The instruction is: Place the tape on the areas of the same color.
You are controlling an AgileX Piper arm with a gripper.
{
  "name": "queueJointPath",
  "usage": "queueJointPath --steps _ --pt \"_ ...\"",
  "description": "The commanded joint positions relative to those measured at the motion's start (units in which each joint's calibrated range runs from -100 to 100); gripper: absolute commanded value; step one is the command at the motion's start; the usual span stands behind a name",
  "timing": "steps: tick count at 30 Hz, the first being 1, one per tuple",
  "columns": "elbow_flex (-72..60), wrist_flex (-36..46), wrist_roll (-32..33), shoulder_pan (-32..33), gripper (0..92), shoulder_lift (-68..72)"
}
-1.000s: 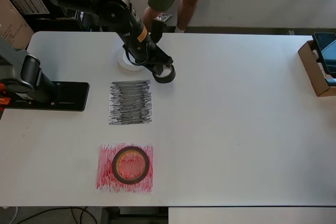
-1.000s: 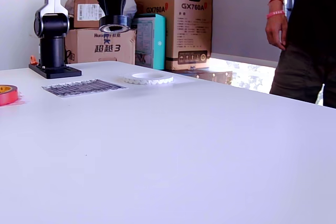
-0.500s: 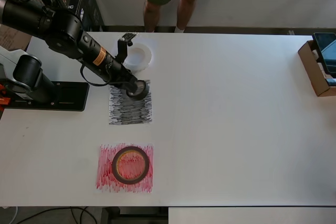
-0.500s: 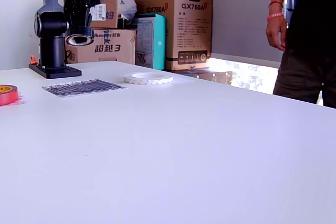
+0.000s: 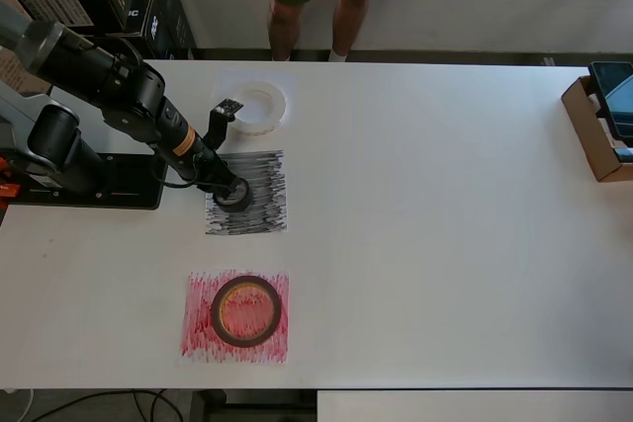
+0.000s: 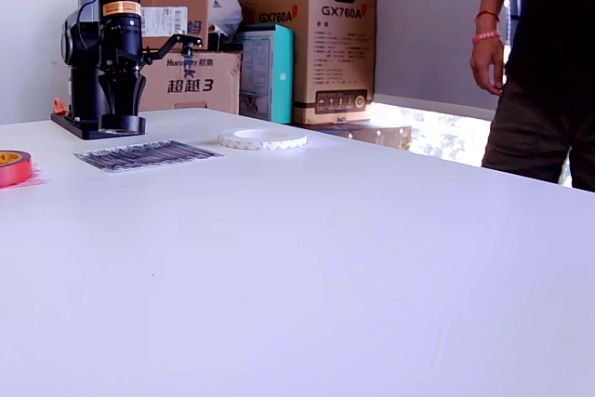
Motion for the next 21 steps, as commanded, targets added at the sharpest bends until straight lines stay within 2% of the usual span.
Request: queueJointPath --steps 1,6,8,12,21 --pt "-0.94 0.45 2.30 0.33 0.1 1.31" --pt "-0.94 0.45 2.38 0.33 1.0 1.40" --pt "-0.94 0.45 2.38 0.17 5.0 1.40" --pt "-0.94 0.37 2.38 -0.30 20.8 1.12" --pt "-0.94 0.37 2.30 -0.22 62.4 1.02"
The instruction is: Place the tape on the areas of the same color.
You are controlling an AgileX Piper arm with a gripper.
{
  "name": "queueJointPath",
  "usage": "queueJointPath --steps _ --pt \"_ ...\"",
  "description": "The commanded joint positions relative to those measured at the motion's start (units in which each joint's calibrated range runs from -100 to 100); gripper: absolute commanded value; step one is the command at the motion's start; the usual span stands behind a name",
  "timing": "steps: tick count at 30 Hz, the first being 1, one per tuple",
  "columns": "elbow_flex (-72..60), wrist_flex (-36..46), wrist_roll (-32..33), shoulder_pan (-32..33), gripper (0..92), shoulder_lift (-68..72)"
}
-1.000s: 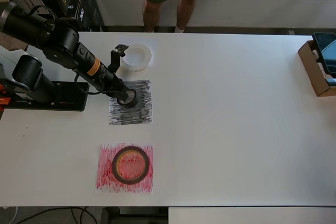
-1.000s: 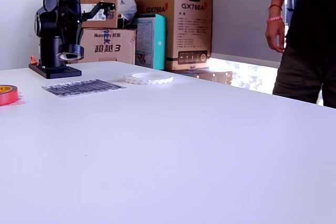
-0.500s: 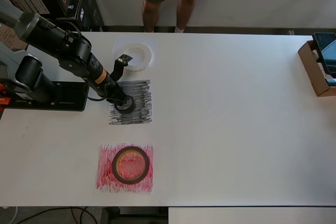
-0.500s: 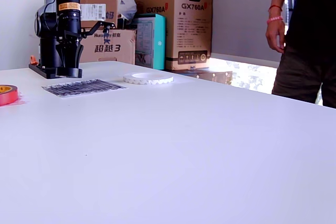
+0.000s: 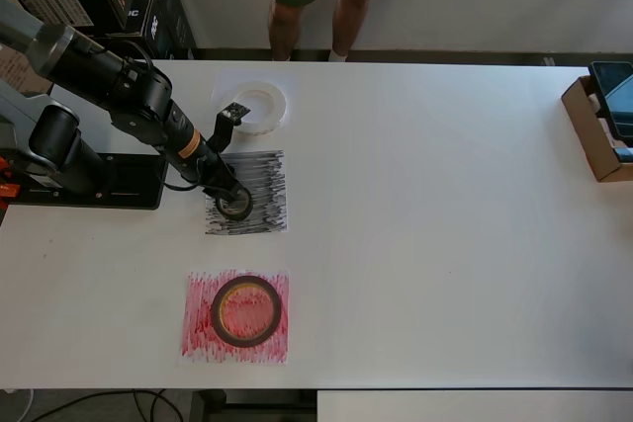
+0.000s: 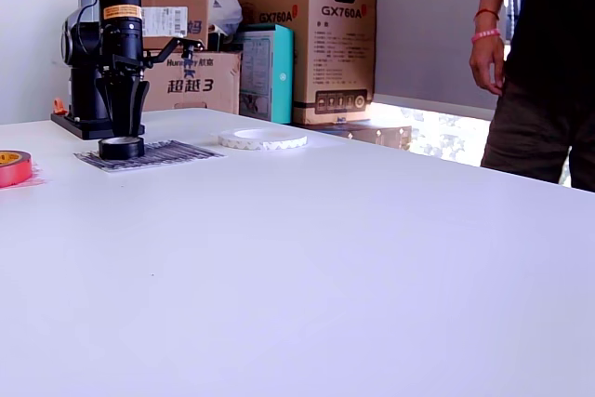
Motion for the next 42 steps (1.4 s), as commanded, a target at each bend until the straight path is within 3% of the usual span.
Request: queueJointPath --steps 1,5,11,13,18,21,38,42 --pt "0.15 0.26 -0.07 -0.22 65.4 -0.22" --pt "-0.12 0.26 0.01 -0.30 72.1 -0.60" --pt "-5.58 0.94 4.18 -0.22 72.2 -3.68" --pt "-9.30 5.60 4.59 0.17 72.2 -5.37" --pt "-22.30 25.97 5.99 1.59 72.2 -6.58" --pt "-27.84 30.81 9.26 1.99 72.2 -7.24" --pt "-32.47 30.38 10.08 7.59 72.2 -26.70" --pt "-30.84 23.68 10.49 8.62 72.2 -31.00"
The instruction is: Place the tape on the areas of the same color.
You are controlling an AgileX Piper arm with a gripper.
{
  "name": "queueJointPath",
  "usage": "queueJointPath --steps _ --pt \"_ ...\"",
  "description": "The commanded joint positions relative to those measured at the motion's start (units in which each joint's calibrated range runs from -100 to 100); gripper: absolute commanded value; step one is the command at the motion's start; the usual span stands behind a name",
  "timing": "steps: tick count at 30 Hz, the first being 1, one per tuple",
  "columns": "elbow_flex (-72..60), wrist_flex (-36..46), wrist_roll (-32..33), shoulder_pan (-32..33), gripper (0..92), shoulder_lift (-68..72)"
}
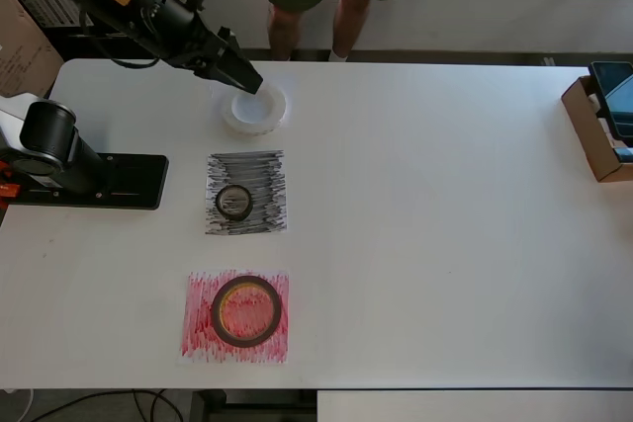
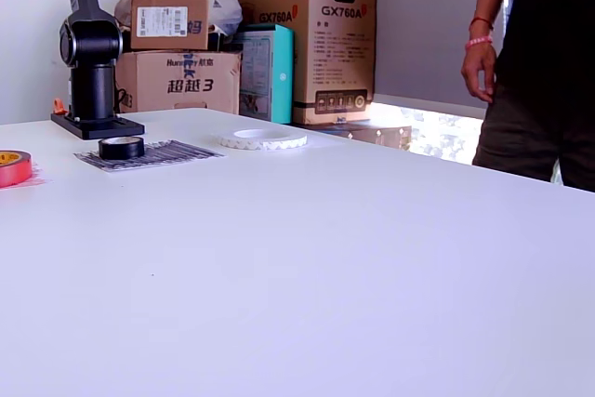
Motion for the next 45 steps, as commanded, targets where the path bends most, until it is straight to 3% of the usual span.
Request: queueJointPath --steps 1,8,11,45 --pt "2.31 -9.80 0.53 0.74 72.2 -5.48" --pt "16.21 -29.91 0.13 0.82 72.2 -14.55" --pt "21.57 -34.07 0.21 1.84 72.2 -20.26" --pt "58.19 -34.49 0.04 6.11 72.9 -73.49"
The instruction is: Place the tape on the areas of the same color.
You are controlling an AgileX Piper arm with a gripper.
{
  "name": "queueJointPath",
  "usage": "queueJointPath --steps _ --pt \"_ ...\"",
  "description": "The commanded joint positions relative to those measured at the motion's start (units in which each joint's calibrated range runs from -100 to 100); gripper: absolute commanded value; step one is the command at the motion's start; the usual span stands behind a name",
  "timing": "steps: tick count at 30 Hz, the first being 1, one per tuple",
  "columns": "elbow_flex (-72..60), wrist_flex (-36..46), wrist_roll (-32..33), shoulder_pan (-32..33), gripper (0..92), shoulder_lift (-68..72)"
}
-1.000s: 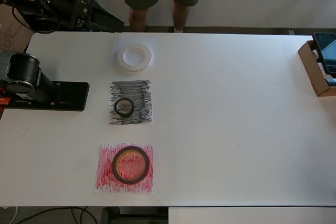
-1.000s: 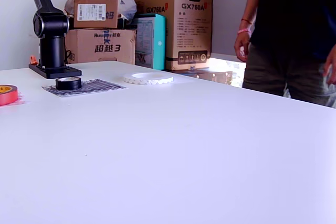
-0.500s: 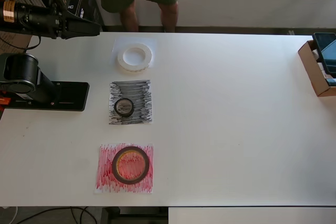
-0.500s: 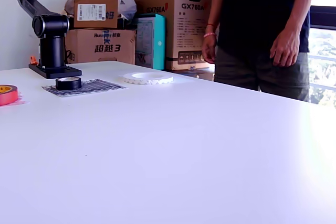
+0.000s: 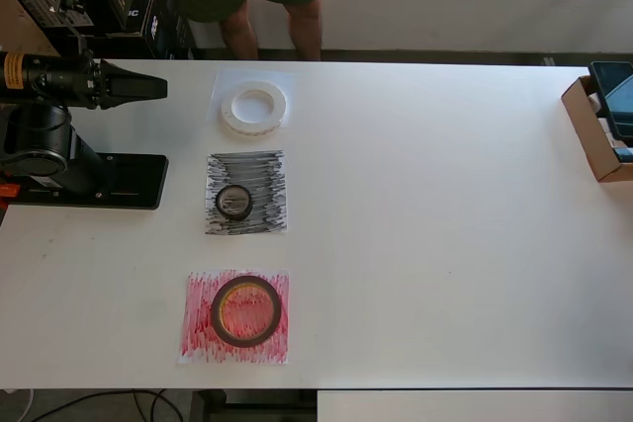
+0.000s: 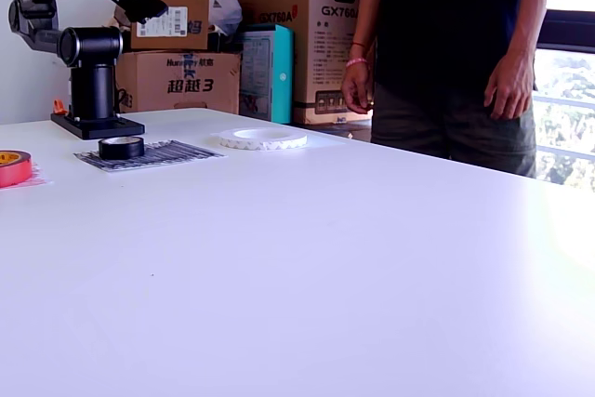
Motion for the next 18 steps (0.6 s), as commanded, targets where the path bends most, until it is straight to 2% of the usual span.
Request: queueJointPath --steps 1,18 --pt "4.92 -0.21 0.05 -0.07 72.9 -10.08" --pt "5.38 0.30 0.62 -0.07 72.9 -10.36"
